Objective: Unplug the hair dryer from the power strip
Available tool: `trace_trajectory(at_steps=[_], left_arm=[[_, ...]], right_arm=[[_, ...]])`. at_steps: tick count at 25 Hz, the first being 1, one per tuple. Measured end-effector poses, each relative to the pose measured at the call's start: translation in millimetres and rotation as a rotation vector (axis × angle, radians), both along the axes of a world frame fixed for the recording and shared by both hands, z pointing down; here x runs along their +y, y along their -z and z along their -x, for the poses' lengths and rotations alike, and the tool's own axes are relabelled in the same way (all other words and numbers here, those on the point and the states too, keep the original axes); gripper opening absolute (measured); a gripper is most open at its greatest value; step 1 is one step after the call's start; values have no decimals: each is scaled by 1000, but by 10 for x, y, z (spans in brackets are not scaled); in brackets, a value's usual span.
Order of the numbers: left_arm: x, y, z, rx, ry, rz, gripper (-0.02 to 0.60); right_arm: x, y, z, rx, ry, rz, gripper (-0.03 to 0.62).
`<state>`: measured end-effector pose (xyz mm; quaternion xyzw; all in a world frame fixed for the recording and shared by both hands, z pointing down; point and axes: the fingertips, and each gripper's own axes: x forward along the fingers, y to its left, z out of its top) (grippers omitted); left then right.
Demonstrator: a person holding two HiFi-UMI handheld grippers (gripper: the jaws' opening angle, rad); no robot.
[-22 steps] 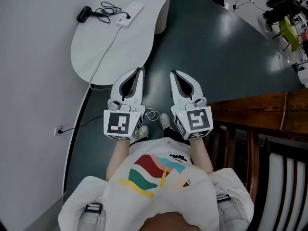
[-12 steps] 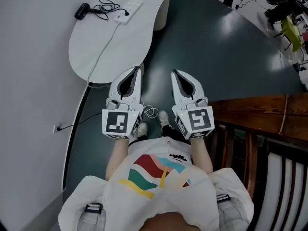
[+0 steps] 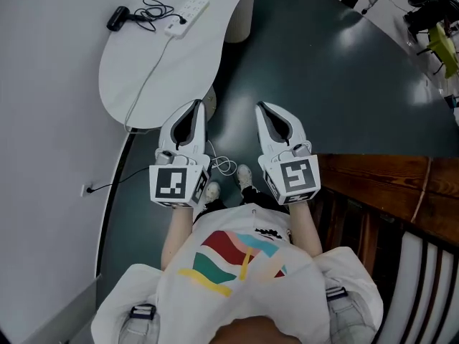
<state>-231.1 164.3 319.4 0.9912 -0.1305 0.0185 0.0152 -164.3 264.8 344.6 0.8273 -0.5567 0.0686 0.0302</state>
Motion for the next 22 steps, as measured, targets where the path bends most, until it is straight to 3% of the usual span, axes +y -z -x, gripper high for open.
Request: trace_trajectory(at_steps=[11,22], left_arm=[[45,174,-268,24,31,-57,-2],[-319,125,-409,60,54,-16,-2]], right_arm=[[387,-15,-512,14,-65,-11,14],[64,167,-668,63,-45,-44,14]])
